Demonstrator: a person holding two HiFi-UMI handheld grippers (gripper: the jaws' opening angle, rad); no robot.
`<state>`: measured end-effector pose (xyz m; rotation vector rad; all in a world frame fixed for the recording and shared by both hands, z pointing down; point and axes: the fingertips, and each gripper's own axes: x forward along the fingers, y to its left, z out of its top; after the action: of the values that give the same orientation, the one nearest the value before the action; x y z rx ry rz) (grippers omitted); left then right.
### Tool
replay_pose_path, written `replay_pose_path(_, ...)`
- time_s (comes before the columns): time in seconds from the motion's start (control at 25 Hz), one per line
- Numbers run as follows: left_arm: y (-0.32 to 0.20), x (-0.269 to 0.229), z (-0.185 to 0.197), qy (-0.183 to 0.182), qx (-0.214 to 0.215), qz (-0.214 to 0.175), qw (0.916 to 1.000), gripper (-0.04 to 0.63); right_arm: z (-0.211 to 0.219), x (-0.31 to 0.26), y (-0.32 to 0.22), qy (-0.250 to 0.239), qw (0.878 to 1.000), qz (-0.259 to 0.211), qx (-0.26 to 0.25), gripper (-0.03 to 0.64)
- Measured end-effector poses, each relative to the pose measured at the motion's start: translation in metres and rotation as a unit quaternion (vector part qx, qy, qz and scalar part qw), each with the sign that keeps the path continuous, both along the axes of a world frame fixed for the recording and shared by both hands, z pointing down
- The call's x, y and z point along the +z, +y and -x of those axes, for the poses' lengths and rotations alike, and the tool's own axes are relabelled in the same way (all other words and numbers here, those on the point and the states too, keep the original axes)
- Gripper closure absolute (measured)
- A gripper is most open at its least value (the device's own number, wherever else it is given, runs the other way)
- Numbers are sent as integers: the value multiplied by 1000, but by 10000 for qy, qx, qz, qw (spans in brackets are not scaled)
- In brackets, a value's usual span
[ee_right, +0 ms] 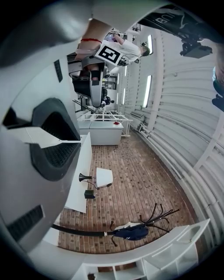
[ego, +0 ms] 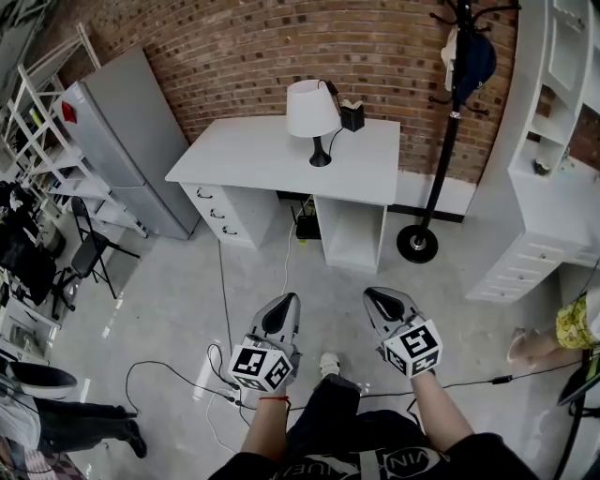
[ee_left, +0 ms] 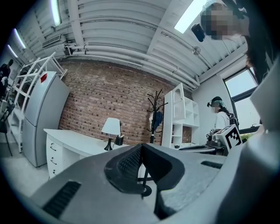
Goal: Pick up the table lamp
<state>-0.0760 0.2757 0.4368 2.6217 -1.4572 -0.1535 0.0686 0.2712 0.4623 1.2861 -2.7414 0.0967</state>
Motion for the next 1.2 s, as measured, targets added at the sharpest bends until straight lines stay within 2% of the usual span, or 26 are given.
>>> replay_pose_path(0.52, -130, -8, -5, 0, 456, 24, 9990, 588, 5, -3, -117, 141, 9995, 103, 272, 614)
replay_pose_path(1.08, -264, 13, 23, 72, 665, 176, 9976, 588, 23, 17, -245, 75, 9974, 315, 650, 614)
replay_pose_path(1.2, -284, 21, 30, 230, 609, 221, 9976, 588, 26, 25, -261, 96, 9969, 373, 687, 614)
